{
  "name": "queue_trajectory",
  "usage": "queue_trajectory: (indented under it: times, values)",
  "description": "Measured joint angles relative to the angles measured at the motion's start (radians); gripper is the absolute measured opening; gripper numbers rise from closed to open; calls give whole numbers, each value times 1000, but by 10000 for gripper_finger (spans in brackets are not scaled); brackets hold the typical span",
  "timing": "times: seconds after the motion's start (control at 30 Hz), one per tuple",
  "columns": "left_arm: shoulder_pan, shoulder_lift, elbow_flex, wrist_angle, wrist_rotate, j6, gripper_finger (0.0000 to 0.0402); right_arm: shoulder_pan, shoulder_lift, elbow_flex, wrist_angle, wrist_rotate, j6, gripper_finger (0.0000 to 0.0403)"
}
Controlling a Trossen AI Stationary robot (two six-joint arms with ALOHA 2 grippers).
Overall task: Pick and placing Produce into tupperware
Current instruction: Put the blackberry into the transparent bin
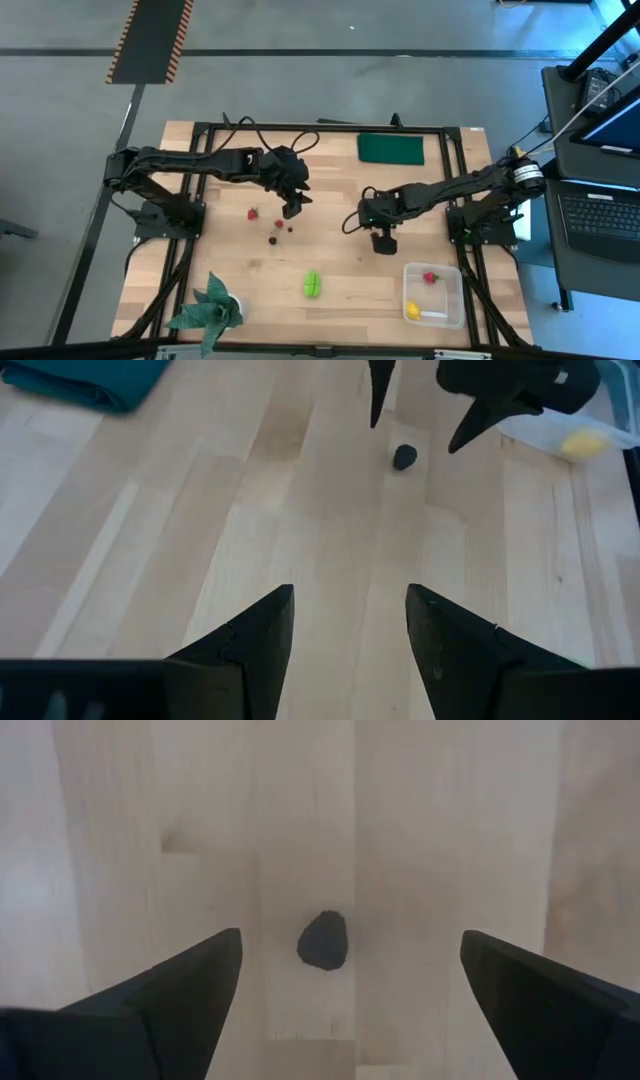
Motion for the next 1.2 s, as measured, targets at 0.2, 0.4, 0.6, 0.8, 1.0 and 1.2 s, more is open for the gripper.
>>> queue_trajectory:
  times: [0.2,0.4,0.6,0.8,1.0,1.2]
  values:
    - [0,0,0,0,-19,0,186,24,1,-1,21,42,-5,377]
    - [0,0,0,0,-20,0,186,28,-1,-2,22,95,-1,377]
    - [0,0,0,0,-21,0,186,28,-1,-2,45,95,0,377]
    - [0,0,0,0,-21,0,186,28,-1,-2,51,95,26,377]
    - [0,0,0,1,-21,0,186,30,4,-7,49,95,34,377]
    - [0,0,0,5,-21,0,186,35,4,-71,63,95,94,377]
